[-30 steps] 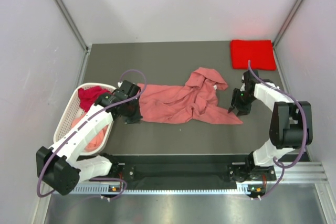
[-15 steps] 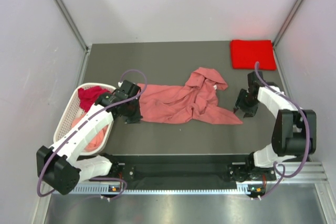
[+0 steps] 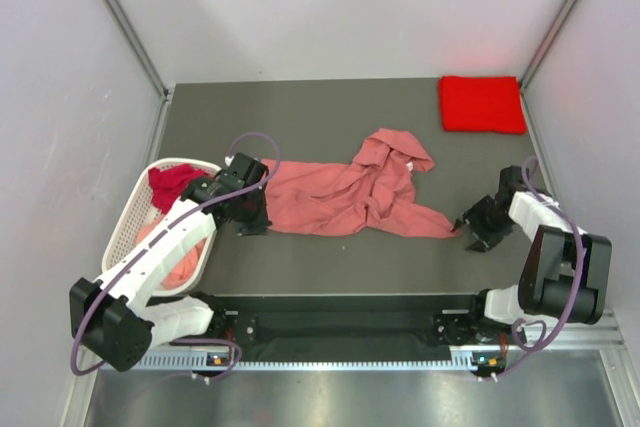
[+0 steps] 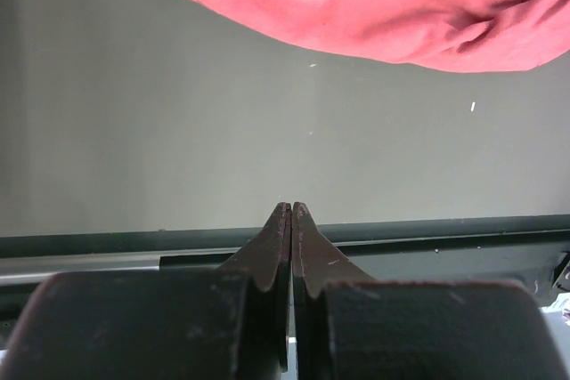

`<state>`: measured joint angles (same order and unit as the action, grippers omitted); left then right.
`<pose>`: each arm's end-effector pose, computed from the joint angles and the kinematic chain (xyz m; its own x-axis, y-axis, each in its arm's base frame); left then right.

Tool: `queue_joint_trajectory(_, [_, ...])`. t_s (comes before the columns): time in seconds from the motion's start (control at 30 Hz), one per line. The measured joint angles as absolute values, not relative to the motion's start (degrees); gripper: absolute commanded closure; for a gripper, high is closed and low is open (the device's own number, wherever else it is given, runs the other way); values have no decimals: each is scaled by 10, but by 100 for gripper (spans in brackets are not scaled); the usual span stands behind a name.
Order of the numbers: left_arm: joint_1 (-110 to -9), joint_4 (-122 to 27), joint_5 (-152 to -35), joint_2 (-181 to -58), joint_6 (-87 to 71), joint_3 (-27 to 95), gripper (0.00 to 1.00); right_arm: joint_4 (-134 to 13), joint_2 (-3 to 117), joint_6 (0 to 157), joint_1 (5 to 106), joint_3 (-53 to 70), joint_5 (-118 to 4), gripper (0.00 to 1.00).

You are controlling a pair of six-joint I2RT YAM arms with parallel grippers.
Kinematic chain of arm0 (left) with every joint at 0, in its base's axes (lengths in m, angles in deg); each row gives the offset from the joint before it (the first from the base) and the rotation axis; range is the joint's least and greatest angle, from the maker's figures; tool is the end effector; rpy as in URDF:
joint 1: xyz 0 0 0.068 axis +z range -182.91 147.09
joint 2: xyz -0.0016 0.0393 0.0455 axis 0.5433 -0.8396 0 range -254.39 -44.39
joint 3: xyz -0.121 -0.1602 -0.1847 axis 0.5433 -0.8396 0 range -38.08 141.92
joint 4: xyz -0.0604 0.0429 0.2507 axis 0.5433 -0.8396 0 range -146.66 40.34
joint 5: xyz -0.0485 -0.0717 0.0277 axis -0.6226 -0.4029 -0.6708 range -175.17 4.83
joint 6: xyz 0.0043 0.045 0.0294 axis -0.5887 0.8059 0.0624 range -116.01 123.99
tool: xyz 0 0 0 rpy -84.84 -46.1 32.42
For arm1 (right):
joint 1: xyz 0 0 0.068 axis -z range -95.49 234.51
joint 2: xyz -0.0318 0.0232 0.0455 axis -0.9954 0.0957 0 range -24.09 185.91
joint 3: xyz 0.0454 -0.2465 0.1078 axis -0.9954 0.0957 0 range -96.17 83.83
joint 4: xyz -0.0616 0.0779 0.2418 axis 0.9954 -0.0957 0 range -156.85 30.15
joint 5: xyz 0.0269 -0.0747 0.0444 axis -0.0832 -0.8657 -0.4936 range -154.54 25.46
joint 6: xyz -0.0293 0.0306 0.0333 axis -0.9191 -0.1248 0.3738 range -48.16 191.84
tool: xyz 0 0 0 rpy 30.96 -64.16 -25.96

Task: Fold and stack the t-shirts
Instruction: Flatten the tshirt out

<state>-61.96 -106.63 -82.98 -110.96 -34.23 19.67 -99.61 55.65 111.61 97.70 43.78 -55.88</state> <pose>0.1853 -0.1013 0.2776 -0.9181 -0.1971 -0.3438 -0.1227 0.9663 -0.2262 0.2152 -0.0450 0.1557 -0.6085 0.7922 -0.0459 0.7651 0.6011 0.2309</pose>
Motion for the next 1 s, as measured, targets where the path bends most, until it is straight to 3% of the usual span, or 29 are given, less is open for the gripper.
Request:
queue_joint_trajectory(0.23, [-620, -1067, -827, -1109, -343, 197, 100, -958, 551, 1186, 982, 456, -507, 47])
queue_joint_trajectory(0.43, [-620, -1067, -819, -1098, -343, 197, 100, -929, 566, 1208, 986, 456, -483, 55])
queue_joint_trajectory(0.47, [-620, -1068, -818, -1096, -343, 197, 100, -924, 567, 1210, 987, 457, -481, 61])
queue_joint_trajectory(0.6, [-620, -1068, -812, -1094, -343, 197, 100, -915, 565, 1216, 996, 467, -476, 67])
queue_joint_trajectory(0.77, [-620, -1069, -810, -1094, -343, 197, 100, -911, 557, 1202, 1002, 479, -484, 100])
queue_joint_trajectory(1.0, [-619, -1069, -805, -1095, -343, 197, 100, -930, 512, 1164, 978, 501, -508, 100])
